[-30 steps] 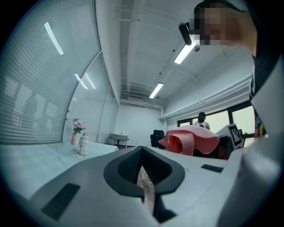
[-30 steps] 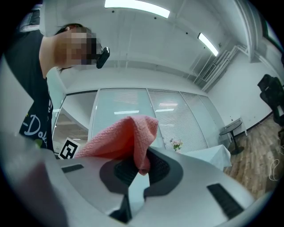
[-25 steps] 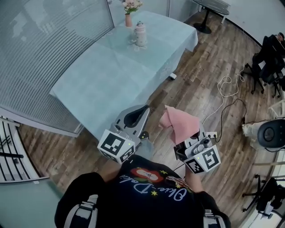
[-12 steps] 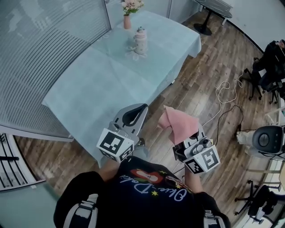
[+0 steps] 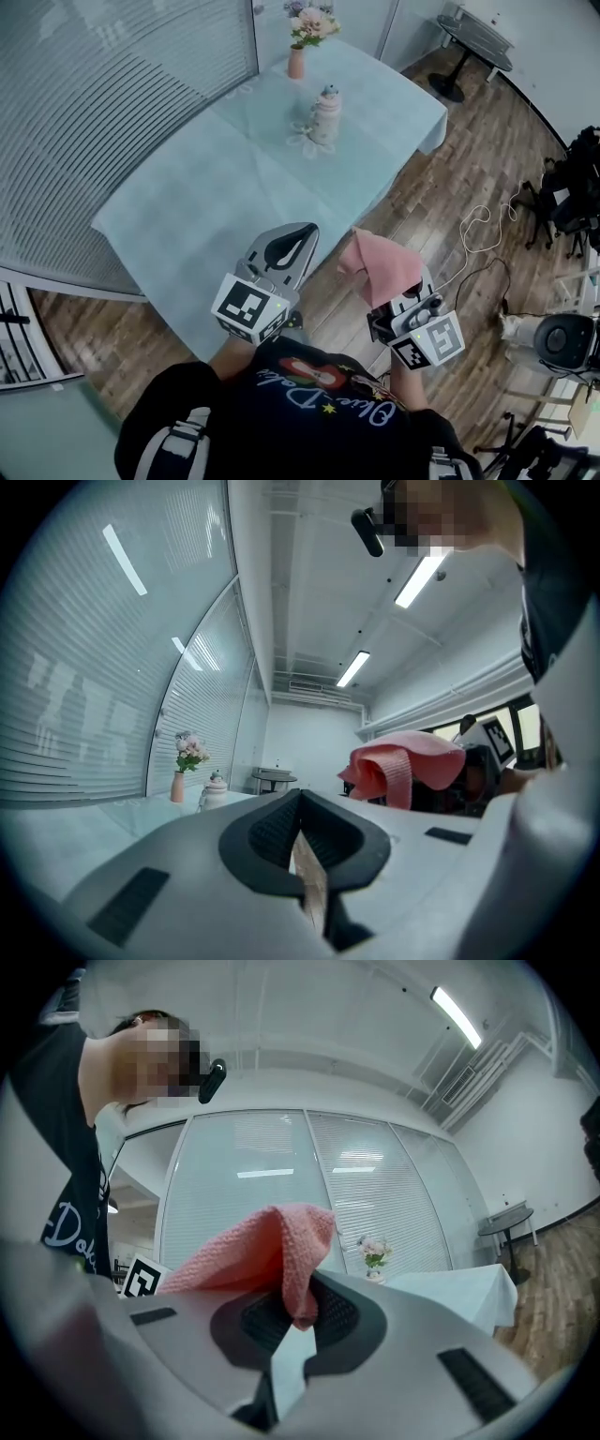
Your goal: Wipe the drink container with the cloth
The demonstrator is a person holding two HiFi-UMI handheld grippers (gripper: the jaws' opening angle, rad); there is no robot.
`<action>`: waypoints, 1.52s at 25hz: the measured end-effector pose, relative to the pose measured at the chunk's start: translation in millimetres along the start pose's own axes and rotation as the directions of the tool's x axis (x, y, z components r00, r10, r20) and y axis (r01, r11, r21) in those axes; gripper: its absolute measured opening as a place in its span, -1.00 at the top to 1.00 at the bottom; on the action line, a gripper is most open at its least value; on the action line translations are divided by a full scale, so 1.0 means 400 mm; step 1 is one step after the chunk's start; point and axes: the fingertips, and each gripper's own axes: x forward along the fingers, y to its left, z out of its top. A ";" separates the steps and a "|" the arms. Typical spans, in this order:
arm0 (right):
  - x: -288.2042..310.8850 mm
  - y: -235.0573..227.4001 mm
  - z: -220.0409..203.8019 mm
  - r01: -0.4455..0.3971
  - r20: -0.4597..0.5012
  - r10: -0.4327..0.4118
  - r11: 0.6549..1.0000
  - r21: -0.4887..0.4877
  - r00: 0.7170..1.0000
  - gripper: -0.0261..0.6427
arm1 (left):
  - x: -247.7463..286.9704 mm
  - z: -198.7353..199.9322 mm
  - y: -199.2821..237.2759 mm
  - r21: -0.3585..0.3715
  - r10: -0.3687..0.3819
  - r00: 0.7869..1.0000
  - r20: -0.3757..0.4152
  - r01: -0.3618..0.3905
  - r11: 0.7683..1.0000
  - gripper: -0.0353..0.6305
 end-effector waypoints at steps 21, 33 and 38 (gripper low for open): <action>0.250 -0.188 -0.035 -0.121 -0.044 0.124 0.989 0.080 0.991 0.89 | 0.114 0.003 0.180 -0.004 0.206 0.978 -0.022 -0.206 0.979 0.88; 0.338 -0.412 -0.042 -0.212 -0.070 0.221 0.971 0.112 0.973 0.89 | 0.311 0.024 0.210 0.060 0.360 0.933 -0.026 -0.358 0.932 0.88; 0.357 -0.499 -0.032 -0.248 -0.072 0.258 0.961 0.125 0.963 0.89 | 0.398 0.038 0.205 0.093 0.402 0.916 -0.023 -0.398 0.913 0.88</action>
